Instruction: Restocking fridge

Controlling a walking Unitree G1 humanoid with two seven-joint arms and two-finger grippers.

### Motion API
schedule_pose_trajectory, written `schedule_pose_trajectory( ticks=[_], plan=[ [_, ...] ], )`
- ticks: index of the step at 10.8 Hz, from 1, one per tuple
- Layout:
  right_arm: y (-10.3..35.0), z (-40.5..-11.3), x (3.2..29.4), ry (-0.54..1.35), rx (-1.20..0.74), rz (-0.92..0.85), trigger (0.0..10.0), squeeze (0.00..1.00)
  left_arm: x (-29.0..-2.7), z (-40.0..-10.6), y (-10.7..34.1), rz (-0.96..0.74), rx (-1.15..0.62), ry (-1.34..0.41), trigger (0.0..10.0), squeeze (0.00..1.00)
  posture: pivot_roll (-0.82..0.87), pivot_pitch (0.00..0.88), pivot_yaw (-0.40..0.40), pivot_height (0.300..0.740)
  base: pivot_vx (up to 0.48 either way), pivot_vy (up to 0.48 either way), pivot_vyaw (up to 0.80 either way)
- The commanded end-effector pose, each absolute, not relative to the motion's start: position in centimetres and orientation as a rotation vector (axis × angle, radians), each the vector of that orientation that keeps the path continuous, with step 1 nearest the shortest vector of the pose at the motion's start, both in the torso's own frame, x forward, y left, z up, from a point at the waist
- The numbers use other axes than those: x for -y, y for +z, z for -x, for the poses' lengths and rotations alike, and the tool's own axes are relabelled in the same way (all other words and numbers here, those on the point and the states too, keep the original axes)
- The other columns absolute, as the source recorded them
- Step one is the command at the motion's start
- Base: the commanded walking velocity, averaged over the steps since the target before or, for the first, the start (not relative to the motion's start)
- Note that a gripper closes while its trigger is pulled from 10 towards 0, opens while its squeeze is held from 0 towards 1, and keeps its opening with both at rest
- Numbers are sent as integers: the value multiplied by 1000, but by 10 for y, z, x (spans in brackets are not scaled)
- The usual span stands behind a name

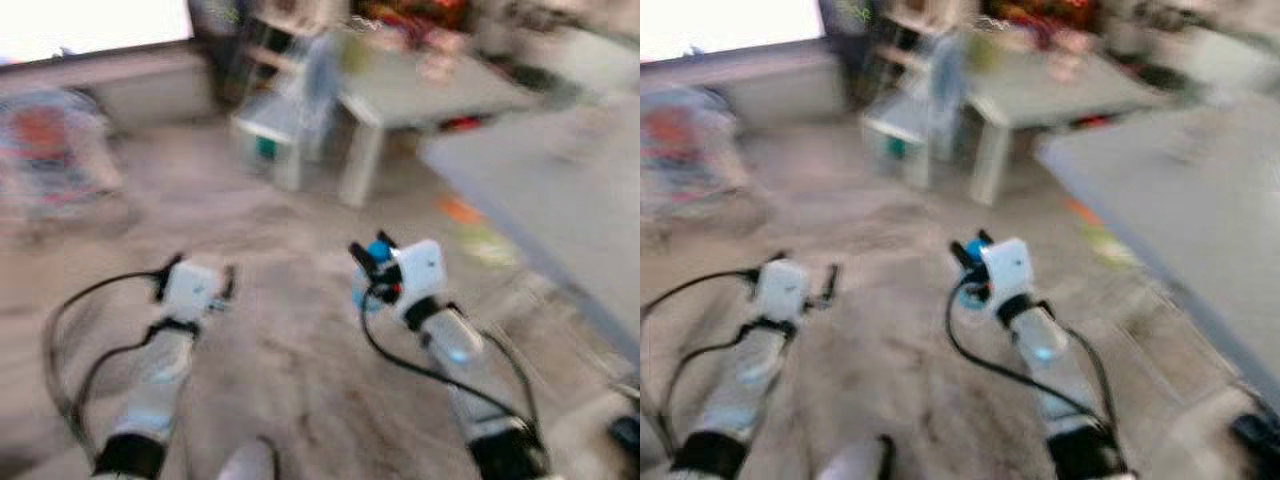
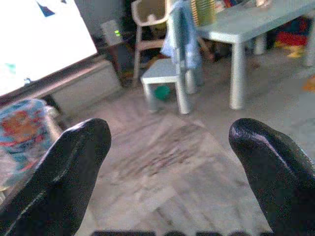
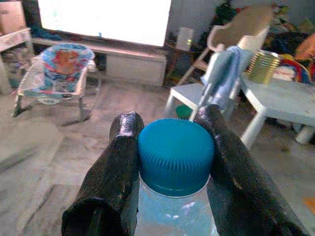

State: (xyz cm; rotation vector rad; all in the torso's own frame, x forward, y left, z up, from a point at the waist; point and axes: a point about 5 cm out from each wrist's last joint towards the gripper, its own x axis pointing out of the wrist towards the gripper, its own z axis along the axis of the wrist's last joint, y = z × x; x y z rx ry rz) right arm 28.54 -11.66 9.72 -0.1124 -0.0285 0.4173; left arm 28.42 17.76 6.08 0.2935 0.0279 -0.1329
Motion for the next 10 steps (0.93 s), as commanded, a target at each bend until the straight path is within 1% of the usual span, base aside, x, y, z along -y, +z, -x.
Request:
schedule_pose_trajectory(
  ticks=[1,4,5,6,8,10],
  plan=[
    [105,-289,118,409,74,118,10000,0,-180,-284,58,-279,-53,-146,10000,0,147,0,-76,740,0,0,800],
    [102,-288,118,390,101,105,10000,0,-173,-283,57,-239,-23,-136,10000,0,144,0,-78,740,0,0,800],
    [99,-289,121,379,94,116,10000,0,-175,-276,53,-179,-44,-67,10000,0,143,0,-75,740,0,0,800],
    [97,-290,123,371,93,122,10000,0,-172,-271,47,-168,-62,-61,10000,0,145,0,-74,740,0,0,800],
    [93,-290,132,307,79,91,10000,0,-170,-264,44,-189,-53,-85,10000,0,149,6,-70,740,0,0,800],
    [93,-292,133,269,89,81,10000,0,-172,-271,48,-195,-48,-81,10000,0,144,3,-62,740,0,0,800]
  ],
)
